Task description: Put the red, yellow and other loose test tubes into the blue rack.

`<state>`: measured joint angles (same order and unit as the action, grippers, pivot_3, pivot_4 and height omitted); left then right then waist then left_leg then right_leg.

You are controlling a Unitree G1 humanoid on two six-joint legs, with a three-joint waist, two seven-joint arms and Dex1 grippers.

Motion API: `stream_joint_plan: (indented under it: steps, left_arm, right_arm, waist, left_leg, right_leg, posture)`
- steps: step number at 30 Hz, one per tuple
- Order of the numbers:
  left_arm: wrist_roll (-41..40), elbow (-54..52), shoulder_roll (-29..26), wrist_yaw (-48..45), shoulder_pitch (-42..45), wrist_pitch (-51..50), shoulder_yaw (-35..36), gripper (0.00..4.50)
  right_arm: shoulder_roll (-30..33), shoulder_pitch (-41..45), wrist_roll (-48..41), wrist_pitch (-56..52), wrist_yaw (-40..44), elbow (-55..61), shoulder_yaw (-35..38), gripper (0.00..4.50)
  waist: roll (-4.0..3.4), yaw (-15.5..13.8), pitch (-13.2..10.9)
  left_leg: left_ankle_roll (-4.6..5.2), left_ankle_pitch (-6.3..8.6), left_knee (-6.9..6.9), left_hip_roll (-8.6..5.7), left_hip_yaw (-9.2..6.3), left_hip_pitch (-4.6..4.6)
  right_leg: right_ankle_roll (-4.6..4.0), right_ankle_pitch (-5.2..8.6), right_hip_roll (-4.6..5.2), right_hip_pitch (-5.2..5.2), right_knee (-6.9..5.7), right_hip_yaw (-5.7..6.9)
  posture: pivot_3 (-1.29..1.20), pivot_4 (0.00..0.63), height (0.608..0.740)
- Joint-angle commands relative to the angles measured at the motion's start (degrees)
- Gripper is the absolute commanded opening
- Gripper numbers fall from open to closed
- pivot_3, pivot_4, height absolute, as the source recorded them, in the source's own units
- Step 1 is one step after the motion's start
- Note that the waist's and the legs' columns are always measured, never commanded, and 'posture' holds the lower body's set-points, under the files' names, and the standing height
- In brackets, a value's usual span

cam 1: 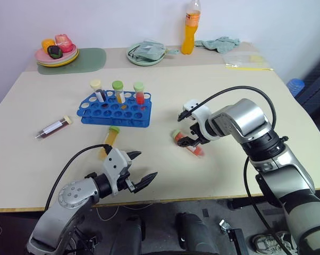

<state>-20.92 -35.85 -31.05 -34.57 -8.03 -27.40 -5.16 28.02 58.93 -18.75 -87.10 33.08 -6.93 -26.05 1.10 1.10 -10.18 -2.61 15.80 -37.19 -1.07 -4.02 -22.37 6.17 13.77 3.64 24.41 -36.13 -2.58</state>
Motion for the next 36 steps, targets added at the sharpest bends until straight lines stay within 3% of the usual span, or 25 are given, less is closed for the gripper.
stream_joint_plan:
  steps: [1,6,13,16,19,23,29,36]
  left_arm:
    - [0.6,-1.8,0.7,0.7,-0.6,1.6,-0.3,4.50]
    - [0.9,-1.7,1.1,1.0,-0.5,1.7,-0.5,4.50]
    - [0.7,-1.0,1.1,1.1,-0.3,1.7,0.5,4.50]
    - [0.5,-0.6,1.3,1.4,-0.3,1.6,1.3,4.50]
    - [-0.1,0.1,1.7,2.1,-1.3,1.7,3.8,4.50]
    - [0.3,2.9,4.1,5.2,-3.1,4.0,9.2,4.50]
    - [1.3,5.5,8.6,10.8,-1.5,6.4,13.8,4.50]
    - [1.2,4.7,8.7,11.6,-2.7,6.8,15.3,4.50]
  right_arm:
    - [0.0,3.7,0.2,1.9,1.8,-1.4,-2.1,3.60]
    - [1.1,5.0,-1.5,1.1,5.0,0.2,-4.0,1.05]
    - [1.5,3.3,-4.3,-0.2,5.8,5.2,1.5,1.05]
    - [2.2,1.1,-4.7,5.2,6.5,9.5,4.2,1.05]
    - [0.4,-2.7,-5.4,18.2,7.5,14.8,10.0,1.05]
    - [-9.1,-6.3,-6.7,32.2,4.3,16.9,17.2,1.05]
    - [-28.3,-10.5,0.4,56.2,-7.7,6.5,17.8,1.05]
    - [-37.6,-11.6,5.6,75.7,-12.6,-10.4,17.9,1.05]
  waist:
    - [-0.01,0.0,0.0]
    - [-0.01,0.0,0.0]
    - [-0.04,0.0,0.0]
    - [-0.04,-0.1,0.0]
    - [-0.03,-0.1,0.0]
    - [-0.08,0.8,0.0]
    - [-0.05,1.3,0.0]
    - [-0.06,1.3,0.0]
  left_leg:
    - [0.00,0.00,0.00,0.00,0.01,0.00]
    - [0.00,0.00,0.00,0.00,0.00,0.00]
    - [0.01,0.01,0.01,0.00,-0.01,-0.01]
    - [0.01,0.01,0.01,0.00,-0.01,-0.01]
    - [0.02,0.01,0.01,0.00,-0.01,-0.02]
    - [0.04,0.02,0.04,0.08,0.02,0.00]
    - [0.03,0.02,0.04,0.10,-0.04,0.01]
    - [0.00,0.01,0.05,0.00,-0.07,0.00]
  right_leg:
    - [0.00,0.00,0.00,0.00,0.00,0.00]
    - [0.00,0.00,0.00,0.00,0.00,0.00]
    - [0.00,0.00,-0.01,0.01,0.00,0.01]
    - [0.00,0.00,-0.01,0.01,0.00,0.01]
    - [0.01,0.00,-0.01,0.01,0.02,0.01]
    - [0.03,0.00,-0.08,0.05,-0.03,-0.01]
    - [0.02,-0.01,-0.09,0.06,-0.10,0.01]
    - [0.02,-0.01,0.00,0.06,-0.09,0.01]
  posture:
    - [0.00,0.150,0.740]
    - [0.00,0.150,0.740]
    - [0.00,0.150,0.740]
    - [0.00,0.150,0.740]
    - [0.00,0.150,0.740]
    - [0.00,0.150,0.740]
    - [0.00,0.150,0.740]
    - [0.00,0.150,0.740]
